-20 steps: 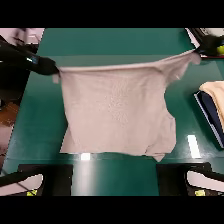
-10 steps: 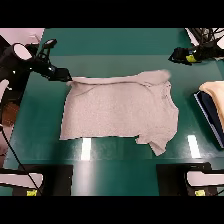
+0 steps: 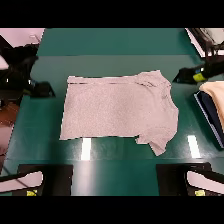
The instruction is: Fold the shirts.
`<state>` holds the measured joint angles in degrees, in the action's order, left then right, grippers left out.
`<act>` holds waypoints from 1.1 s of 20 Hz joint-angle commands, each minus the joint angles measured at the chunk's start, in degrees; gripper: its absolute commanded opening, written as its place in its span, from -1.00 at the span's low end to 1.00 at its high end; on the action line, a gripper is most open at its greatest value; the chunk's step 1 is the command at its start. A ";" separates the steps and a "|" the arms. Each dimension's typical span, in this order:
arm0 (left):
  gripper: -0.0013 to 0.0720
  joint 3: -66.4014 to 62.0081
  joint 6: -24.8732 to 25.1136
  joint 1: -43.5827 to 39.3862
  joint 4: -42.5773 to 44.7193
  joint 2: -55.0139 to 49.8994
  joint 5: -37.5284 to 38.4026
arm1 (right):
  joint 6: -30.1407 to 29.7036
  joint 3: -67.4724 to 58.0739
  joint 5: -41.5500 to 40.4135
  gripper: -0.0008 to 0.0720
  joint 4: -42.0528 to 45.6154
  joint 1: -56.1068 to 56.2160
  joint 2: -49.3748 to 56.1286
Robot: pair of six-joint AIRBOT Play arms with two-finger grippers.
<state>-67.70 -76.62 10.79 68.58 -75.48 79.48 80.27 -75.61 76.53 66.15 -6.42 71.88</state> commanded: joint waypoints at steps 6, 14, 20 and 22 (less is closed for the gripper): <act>0.34 38.69 1.77 2.23 -5.90 18.53 -6.21 | -3.02 15.65 0.00 -0.14 -8.90 -0.17 -8.39; 0.34 41.75 1.64 2.23 -13.07 18.51 -15.19 | -3.02 15.63 1.53 -0.14 -9.62 -0.13 -8.39; 0.32 41.40 1.62 2.23 -13.33 18.53 -15.93 | -3.02 15.63 2.10 -0.14 -9.44 -0.15 -8.39; -0.87 41.40 2.43 2.23 -13.42 18.53 -15.61 | -3.02 15.63 2.19 -0.14 -9.16 -0.20 -8.39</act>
<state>-26.13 -74.70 13.10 56.60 -57.17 62.76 77.25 -60.01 78.43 56.69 -6.57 63.53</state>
